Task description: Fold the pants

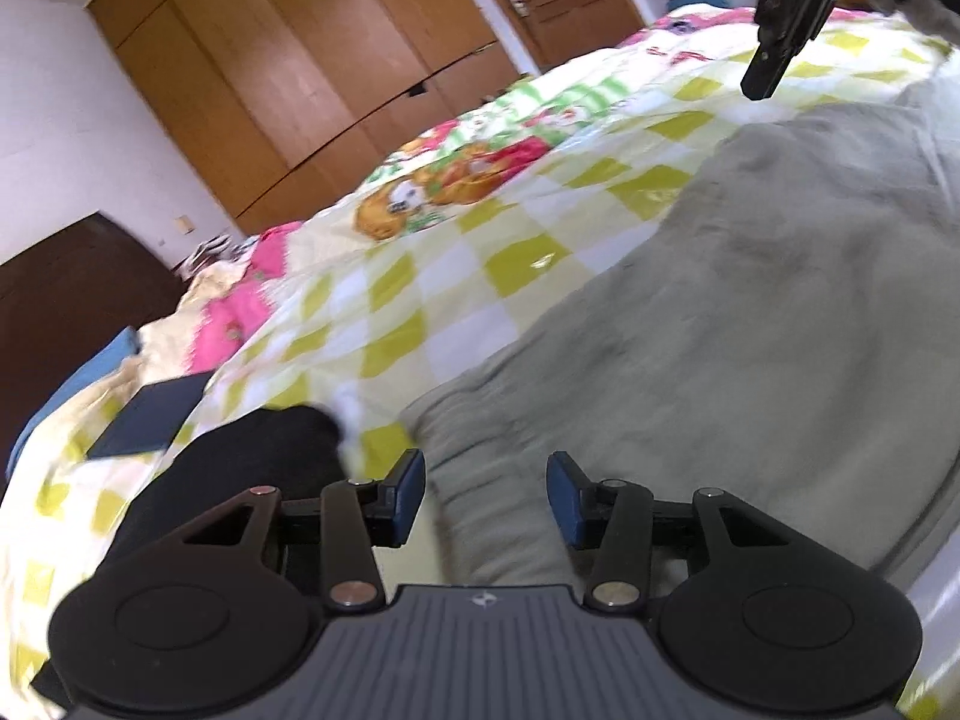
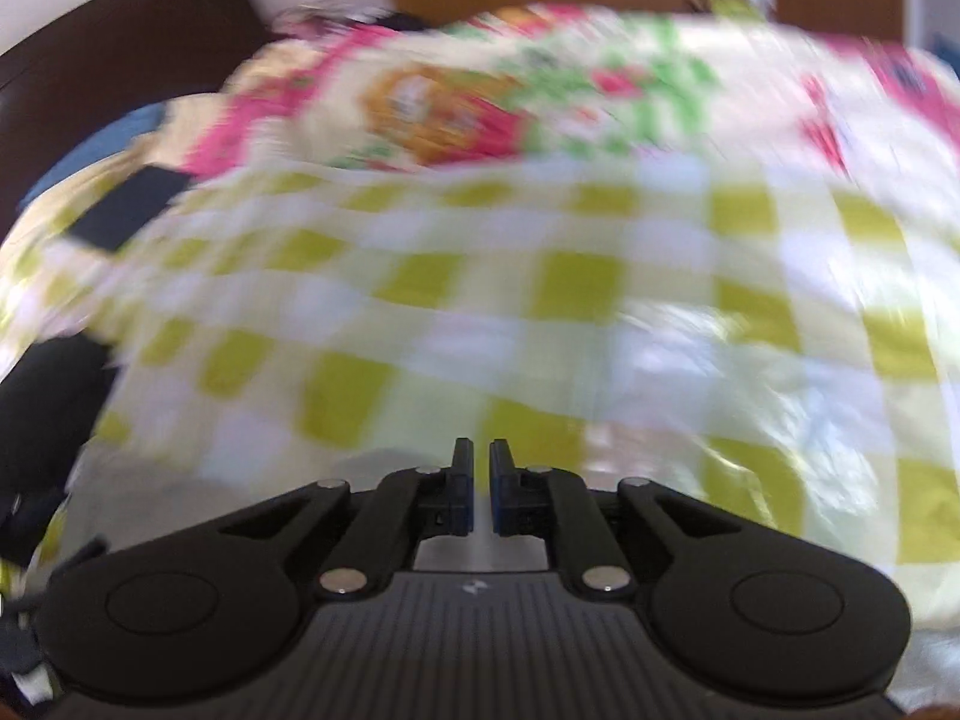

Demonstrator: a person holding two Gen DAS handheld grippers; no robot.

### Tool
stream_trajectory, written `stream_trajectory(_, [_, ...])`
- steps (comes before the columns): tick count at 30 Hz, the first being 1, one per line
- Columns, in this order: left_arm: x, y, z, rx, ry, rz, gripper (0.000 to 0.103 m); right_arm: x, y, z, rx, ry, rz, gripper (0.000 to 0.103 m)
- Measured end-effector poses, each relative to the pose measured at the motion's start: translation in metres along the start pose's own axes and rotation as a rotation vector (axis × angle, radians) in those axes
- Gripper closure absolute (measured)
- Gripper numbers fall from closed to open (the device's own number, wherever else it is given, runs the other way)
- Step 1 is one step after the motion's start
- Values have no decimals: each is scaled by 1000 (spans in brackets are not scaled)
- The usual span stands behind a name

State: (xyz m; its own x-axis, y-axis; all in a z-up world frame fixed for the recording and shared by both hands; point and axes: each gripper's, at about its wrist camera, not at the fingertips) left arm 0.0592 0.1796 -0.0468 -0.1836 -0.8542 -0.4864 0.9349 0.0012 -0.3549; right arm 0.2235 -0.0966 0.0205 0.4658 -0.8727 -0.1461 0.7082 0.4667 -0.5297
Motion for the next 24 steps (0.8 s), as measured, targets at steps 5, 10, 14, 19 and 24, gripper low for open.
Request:
stream_trajectory(5, [-15, -13, -8, -21, -94, 2, 44, -74, 8, -16, -75, -55, 249, 88])
stream_trajectory(10, [-21, -19, -14, -46, -163, -35, 29, -141, 15, -46, -183, -140, 385, 84])
stream_trajectory(14, [-25, -19, -17, -60, -177, -116, 25, -175, -16, -69, -166, -274, 439, 55])
stream_trajectory(19, [-43, -18, -18, -72, -225, -173, 25, -211, -27, -100, -157, -506, 453, 40])
stream_trajectory(24, [-69, -31, -23, -91, -369, -240, 24, -232, -17, -117, -121, -624, 403, 40])
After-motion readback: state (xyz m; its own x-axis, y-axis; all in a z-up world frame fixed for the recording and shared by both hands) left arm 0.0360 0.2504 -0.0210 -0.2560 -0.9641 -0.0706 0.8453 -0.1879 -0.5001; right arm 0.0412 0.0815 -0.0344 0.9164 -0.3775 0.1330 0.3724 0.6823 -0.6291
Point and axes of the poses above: each gripper's, at about its wrist camera, not at the fingertips, and y roughly the way its jaws point, x to its right, z to its top, and after that the axes turned 14 degrees about x, right-handed
